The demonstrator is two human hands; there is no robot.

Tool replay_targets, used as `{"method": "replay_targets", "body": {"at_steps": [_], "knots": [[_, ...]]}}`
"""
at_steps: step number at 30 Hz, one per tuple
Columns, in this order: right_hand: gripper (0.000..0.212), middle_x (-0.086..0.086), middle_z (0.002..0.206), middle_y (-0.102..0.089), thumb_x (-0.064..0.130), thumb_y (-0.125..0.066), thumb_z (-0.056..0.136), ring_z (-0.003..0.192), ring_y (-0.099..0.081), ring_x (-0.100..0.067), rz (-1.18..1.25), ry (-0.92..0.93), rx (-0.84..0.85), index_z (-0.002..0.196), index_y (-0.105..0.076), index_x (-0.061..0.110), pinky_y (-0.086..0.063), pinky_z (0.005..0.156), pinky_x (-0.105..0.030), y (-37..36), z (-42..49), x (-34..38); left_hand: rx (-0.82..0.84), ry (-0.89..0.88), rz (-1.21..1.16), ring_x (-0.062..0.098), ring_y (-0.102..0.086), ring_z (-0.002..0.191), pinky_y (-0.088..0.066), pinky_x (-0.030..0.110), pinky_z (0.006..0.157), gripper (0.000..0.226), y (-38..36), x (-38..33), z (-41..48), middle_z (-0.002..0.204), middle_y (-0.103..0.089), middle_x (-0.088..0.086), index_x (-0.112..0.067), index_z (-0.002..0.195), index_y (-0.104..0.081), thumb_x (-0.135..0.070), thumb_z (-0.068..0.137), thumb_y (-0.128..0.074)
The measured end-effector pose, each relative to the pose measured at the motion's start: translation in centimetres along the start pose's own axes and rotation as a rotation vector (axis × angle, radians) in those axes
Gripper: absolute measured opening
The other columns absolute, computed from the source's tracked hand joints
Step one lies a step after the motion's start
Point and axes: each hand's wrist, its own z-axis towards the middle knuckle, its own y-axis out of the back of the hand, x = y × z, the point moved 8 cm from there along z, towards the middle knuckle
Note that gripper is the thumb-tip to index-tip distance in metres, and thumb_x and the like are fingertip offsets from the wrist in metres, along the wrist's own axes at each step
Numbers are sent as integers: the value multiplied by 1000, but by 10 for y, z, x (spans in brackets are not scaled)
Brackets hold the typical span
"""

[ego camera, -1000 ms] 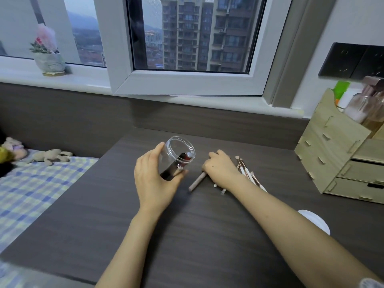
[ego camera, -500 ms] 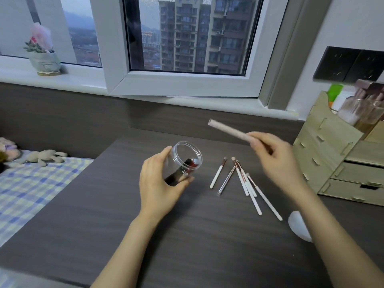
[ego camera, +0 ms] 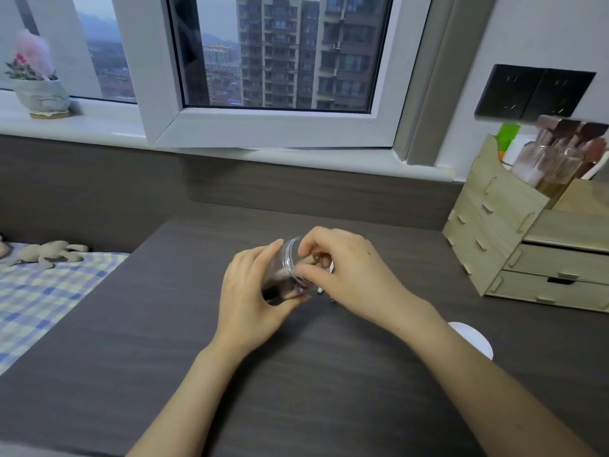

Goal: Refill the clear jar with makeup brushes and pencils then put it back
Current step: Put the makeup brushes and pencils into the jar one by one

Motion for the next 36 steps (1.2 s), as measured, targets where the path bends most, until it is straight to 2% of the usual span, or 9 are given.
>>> {"method": "replay_targets", "body": {"at_steps": [3, 7, 13, 16, 21, 25, 28, 33, 36], "knots": [[24, 13, 84, -67, 44, -47, 85, 78, -50, -11, 17, 53, -55, 89, -66, 30, -44, 72, -26, 5, -1, -1, -27, 54, -23, 11, -47, 107, -32, 14, 94, 79, 4, 7, 1, 115, -51, -11, -23, 129, -42, -50, 61, -72], [22, 9, 88, -72, 21, -50, 92, 82, -55, -16, 109, -100, -207, 94, -72, 19, -38, 69, -19, 20, 3, -54, -74, 109, -21, 5, -43, 108, -26, 5, 95, 81, 9, 13, 2, 116, -50, -13, -24, 128, -43, -51, 58, -72], [35, -6, 109, -68, 3, -45, 87, 108, -53, -31, -551, -150, 225, 112, -65, 18, -41, 82, -35, -43, 5, -137, -83, 127, -31, 1, -41, 107, -26, 5, 94, 80, 9, 15, 2, 117, -49, -14, -25, 128, -43, -52, 58, -71], [27, 2, 73, -69, 4, -44, 74, 80, -64, -25, -925, 111, 309, 74, -67, 18, -29, 70, -33, -62, 7, -128, -94, 136, -37, 2, -42, 108, -27, 6, 95, 81, 11, 16, 2, 119, -50, -14, -22, 128, -46, -51, 58, -73], [24, 1, 52, -61, 11, -82, 47, 56, -60, -22, -1122, 284, 359, 50, -60, 18, -52, 56, -28, -70, 9, -114, -108, 152, -46, 1, -42, 108, -28, 5, 94, 83, 13, 18, 2, 119, -51, -13, -20, 128, -46, -39, 56, -81], [24, -1, 53, -61, 8, -80, 49, 55, -59, -23, -1120, 362, 314, 54, -58, 16, -53, 55, -28, -69, 7, -109, -107, 154, -48, 0, -41, 108, -27, 5, 94, 83, 12, 18, 3, 119, -51, -13, -21, 128, -46, -39, 55, -81], [14, 0, 54, -58, 5, -56, 67, 54, -58, -22, -1016, 420, 117, 60, -54, 17, -39, 61, -31, -53, 1, -95, -107, 149, -49, 0, -41, 109, -27, 5, 95, 83, 12, 17, 2, 120, -51, -13, -22, 129, -45, -39, 55, -81], [19, -4, 83, -68, 14, -47, 88, 79, -65, -27, -492, -22, -199, 97, -64, 14, -48, 63, -36, 19, -10, -100, -98, 145, -43, -2, -40, 107, -26, 4, 95, 83, 10, 17, 3, 116, -51, -15, -23, 128, -45, -39, 55, -81], [32, 5, 78, -60, 32, -42, 91, 75, -59, -20, -230, 8, -333, 110, -66, 22, -47, 62, -35, 57, -26, -68, -73, 132, -47, -3, -40, 106, -26, 5, 95, 83, 7, 14, 3, 114, -50, -17, -25, 128, -44, -40, 55, -80]]}}
